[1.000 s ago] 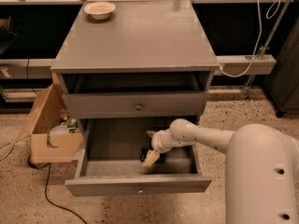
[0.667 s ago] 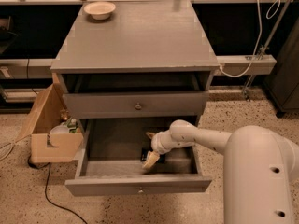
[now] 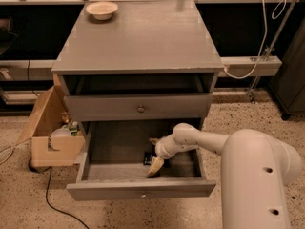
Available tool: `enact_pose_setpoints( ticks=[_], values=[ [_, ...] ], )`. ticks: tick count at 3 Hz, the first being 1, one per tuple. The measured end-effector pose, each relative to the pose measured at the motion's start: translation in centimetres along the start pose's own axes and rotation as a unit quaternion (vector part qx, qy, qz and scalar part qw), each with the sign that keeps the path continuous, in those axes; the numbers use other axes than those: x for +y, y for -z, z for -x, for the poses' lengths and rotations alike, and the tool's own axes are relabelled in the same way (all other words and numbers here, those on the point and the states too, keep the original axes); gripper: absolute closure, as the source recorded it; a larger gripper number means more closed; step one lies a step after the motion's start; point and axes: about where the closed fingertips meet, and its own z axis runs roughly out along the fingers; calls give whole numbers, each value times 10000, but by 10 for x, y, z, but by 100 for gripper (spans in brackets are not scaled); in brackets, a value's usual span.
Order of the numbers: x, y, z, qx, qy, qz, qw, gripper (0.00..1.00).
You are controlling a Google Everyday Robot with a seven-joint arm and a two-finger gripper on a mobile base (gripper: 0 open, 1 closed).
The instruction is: Pick rxbar blueberry from middle drawer and place on counter
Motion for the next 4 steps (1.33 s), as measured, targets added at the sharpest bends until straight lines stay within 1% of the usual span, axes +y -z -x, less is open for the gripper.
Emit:
enact_pose_setpoints(
  ticks=[1, 2, 3, 4],
  values=[
    [4, -2, -19, 158, -68, 187, 9997, 0],
    [4, 3, -36, 255, -189, 216, 9993, 18],
    [3, 12, -46, 295, -277, 201, 9990, 42],
    [2, 18, -40, 294, -277, 201, 9990, 65]
  ],
)
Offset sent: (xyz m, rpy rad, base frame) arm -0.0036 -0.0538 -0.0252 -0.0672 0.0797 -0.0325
